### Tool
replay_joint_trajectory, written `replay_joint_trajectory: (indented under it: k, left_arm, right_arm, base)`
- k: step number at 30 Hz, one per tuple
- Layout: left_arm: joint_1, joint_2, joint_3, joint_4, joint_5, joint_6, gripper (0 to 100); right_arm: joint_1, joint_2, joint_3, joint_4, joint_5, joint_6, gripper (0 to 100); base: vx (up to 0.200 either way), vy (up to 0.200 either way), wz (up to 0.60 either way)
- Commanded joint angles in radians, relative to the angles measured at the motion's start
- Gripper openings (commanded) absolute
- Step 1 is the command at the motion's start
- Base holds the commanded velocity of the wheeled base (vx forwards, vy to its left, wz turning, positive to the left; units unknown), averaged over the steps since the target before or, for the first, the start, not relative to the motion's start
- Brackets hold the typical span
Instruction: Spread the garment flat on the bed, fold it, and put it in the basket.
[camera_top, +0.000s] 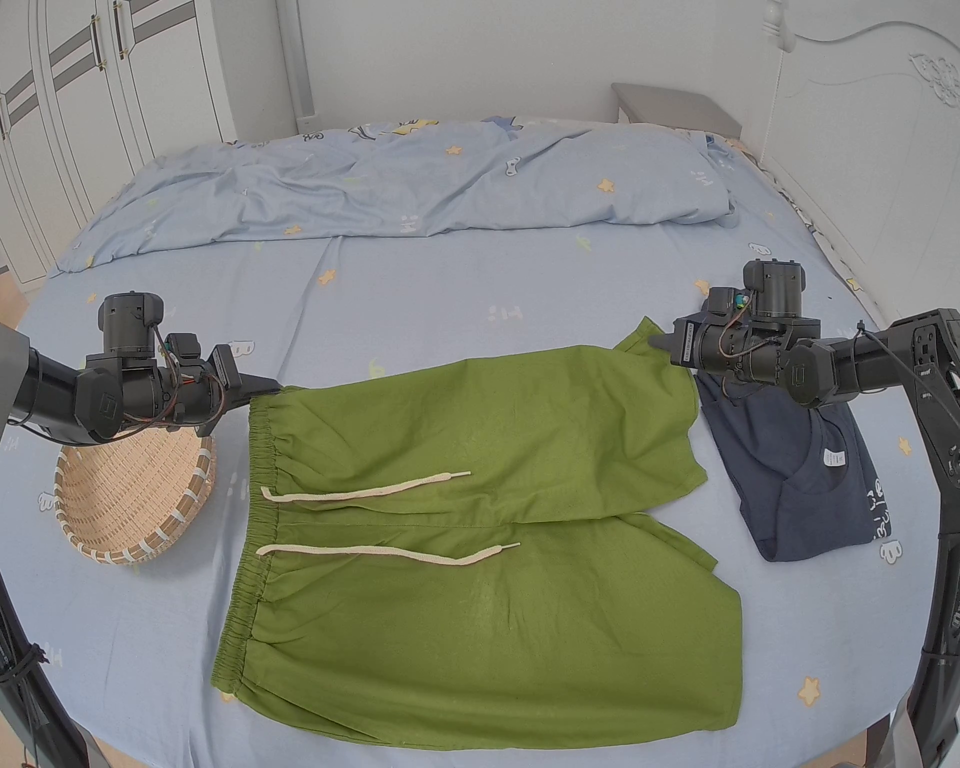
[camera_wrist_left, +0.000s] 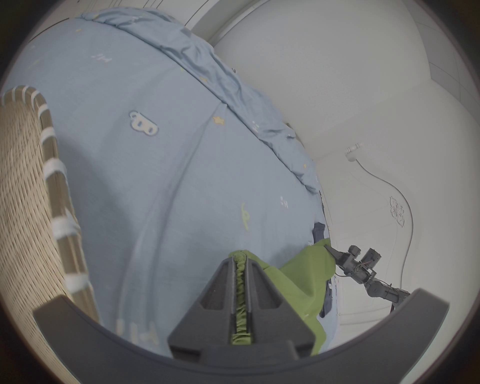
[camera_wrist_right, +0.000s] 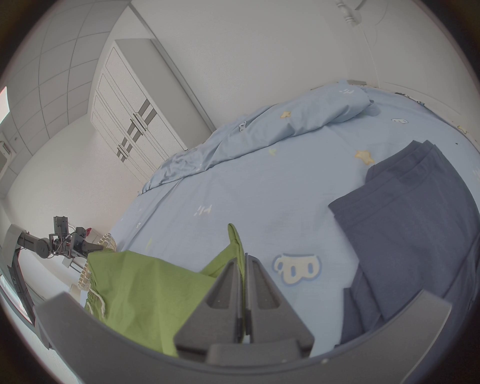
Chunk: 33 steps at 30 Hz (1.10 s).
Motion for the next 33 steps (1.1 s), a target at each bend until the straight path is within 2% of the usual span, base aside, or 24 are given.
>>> replay_joint_trajectory:
  k: [1, 12, 17, 25, 33]
  left_arm:
    - [0.033, 0.049, -0.014, -0.039, 0.004, 0.004, 0]
    - [0.033, 0.114, -0.037, -0.152, 0.008, 0.007, 0]
    - [0.030, 0.114, -0.040, -0.163, 0.026, 0.007, 0]
    - [0.025, 0.101, -0.040, -0.164, 0.049, 0.006, 0]
    - [0.024, 0.100, -0.037, -0.227, 0.060, 0.000, 0]
  right_arm:
    - [-0.024, -0.007, -0.003, -0.010, 0.003, 0.006, 0]
    - [-0.048, 0.004, -0.015, -0.047, 0.013, 0.029, 0]
    - [-0.046, 0.016, -0.017, -0.081, 0.013, 0.058, 0]
    - [-0.054, 0.016, -0.017, -0.084, 0.013, 0.060, 0]
    - [-0.063, 0.013, -0.026, -0.088, 0.011, 0.064, 0]
  base:
    - [0.000, 0.000, 0.00]
    - [0.000, 0.000, 0.00]
    - [0.000, 0.000, 0.00]
    - [0.000, 0.000, 0.00]
    - [0.000, 0.000, 0.00]
